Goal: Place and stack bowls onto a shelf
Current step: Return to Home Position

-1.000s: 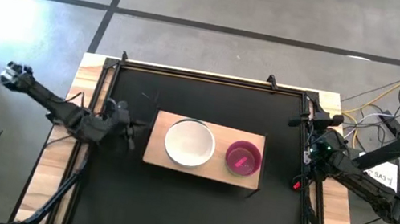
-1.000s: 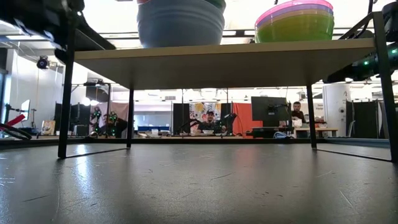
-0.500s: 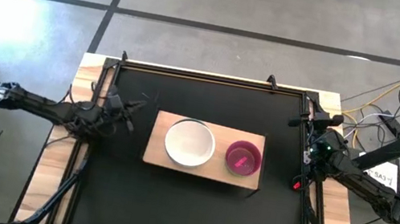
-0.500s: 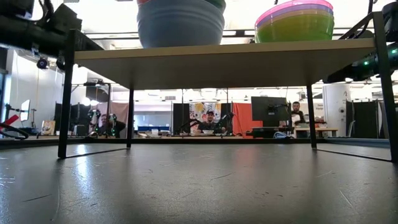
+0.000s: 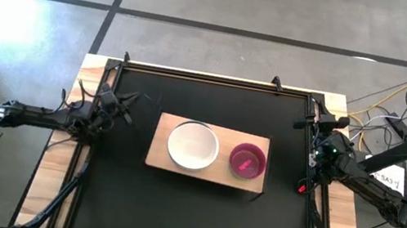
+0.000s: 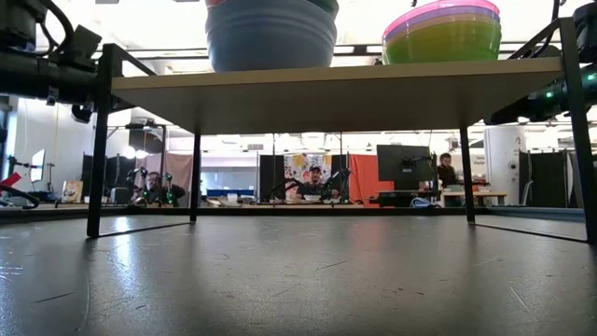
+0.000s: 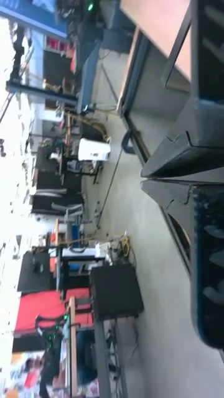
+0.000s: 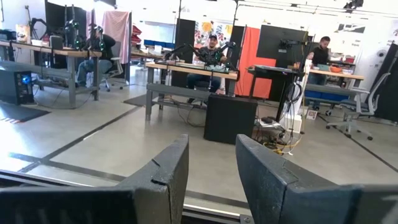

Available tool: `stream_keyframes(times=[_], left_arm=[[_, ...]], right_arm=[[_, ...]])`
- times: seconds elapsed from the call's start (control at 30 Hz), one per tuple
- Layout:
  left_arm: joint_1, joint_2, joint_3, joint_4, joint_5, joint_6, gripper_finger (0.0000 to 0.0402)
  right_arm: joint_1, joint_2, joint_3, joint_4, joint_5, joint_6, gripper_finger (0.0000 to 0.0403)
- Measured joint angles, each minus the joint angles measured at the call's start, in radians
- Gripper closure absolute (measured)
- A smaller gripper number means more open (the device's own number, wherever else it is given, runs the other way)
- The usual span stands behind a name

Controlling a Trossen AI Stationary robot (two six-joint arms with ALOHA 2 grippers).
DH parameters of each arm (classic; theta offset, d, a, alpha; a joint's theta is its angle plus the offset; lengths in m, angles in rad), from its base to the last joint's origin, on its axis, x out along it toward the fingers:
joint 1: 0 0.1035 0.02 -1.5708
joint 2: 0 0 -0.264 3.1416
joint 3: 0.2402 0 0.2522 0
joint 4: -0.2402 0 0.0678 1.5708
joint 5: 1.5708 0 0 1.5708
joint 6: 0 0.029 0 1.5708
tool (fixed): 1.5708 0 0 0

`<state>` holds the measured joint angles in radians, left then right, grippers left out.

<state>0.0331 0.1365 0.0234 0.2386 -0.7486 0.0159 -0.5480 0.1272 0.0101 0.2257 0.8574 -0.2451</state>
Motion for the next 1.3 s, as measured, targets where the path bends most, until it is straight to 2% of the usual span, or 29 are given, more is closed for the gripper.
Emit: stream_keyframes(times=[0.37,1.3], left_arm=[[0.038,-0.095,-0.013,-0.030,0.000,0.028,0.0402],[0.037,-0.026,-0.003,-0.046,0.000,0.024,0.0402]], right_arm=[[0.000,0.000,0.000,-0.001,0.000,0.000,0.0280],[0.000,0.000,0.000,-0.004,0.000,0.000,0.0280]])
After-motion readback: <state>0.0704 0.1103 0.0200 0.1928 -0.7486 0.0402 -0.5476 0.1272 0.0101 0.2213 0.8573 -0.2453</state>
